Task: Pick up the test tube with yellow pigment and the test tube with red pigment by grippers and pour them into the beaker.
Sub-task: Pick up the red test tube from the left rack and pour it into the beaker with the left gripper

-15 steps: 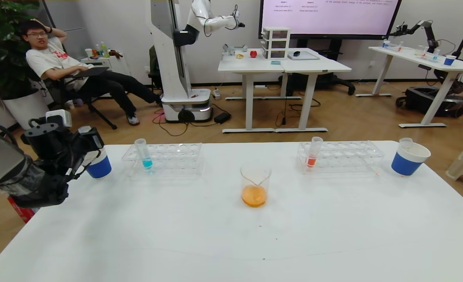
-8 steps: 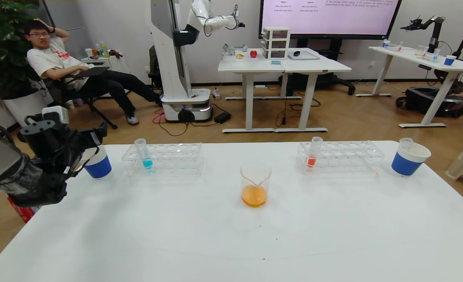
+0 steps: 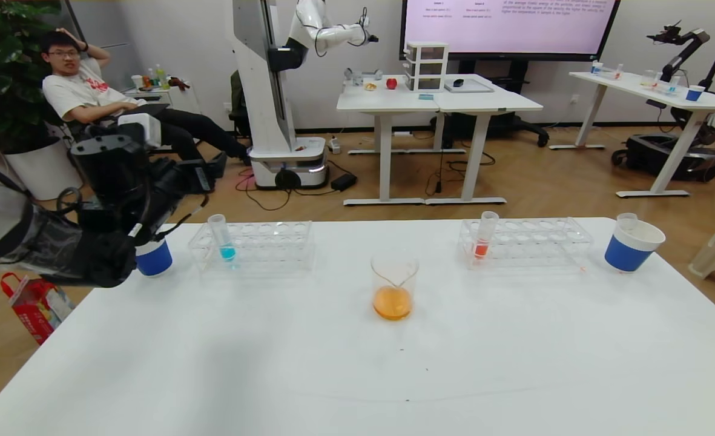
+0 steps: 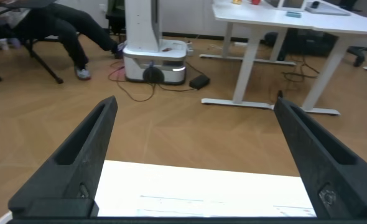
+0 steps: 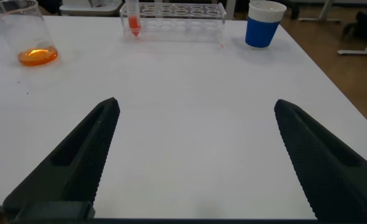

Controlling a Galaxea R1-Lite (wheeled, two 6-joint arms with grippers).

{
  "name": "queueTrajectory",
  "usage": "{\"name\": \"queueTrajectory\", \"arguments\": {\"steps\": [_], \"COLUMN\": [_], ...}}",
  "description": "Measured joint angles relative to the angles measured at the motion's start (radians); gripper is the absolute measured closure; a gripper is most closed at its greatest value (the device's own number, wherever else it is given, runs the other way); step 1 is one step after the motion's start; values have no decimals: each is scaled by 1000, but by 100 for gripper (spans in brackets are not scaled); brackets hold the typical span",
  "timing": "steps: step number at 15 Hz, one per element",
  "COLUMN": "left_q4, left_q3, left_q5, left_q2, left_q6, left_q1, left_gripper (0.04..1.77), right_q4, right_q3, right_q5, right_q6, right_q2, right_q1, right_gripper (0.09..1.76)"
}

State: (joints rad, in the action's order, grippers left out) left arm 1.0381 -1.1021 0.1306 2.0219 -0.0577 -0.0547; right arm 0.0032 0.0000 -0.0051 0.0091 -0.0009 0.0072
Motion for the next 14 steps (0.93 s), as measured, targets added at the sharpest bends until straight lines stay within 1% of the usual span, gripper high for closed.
{"name": "queueTrajectory", "arguments": {"steps": [2, 3, 4, 6, 8, 9, 11, 13, 14], "left_q4": [-13, -16, -17, -16, -17, -18, -16, -15, -16], "left_q3": [20, 41, 62, 111, 156, 181, 234, 283, 302], "left_q5": [61, 76, 82, 84, 85, 84, 82, 76, 70], "left_q2": [-48, -79, -112, -184, -254, -292, -356, -423, -454], "left_q6": [6, 10, 18, 59, 82, 95, 124, 128, 128], "left_q1": [-105, -147, -176, -207, -206, -191, -136, -80, -62], "left_gripper": [6, 6, 6, 6, 6, 6, 6, 6, 6], "right_q4": [0, 0, 0, 0, 0, 0, 0, 0, 0], "right_q3": [0, 0, 0, 0, 0, 0, 0, 0, 0], "right_q5": [0, 0, 0, 0, 0, 0, 0, 0, 0], "right_q6": [0, 0, 0, 0, 0, 0, 0, 0, 0], "right_q2": [0, 0, 0, 0, 0, 0, 0, 0, 0], "right_q1": [1, 0, 0, 0, 1, 1, 1, 0, 1], "right_gripper": [11, 11, 11, 11, 11, 11, 11, 11, 11]}}
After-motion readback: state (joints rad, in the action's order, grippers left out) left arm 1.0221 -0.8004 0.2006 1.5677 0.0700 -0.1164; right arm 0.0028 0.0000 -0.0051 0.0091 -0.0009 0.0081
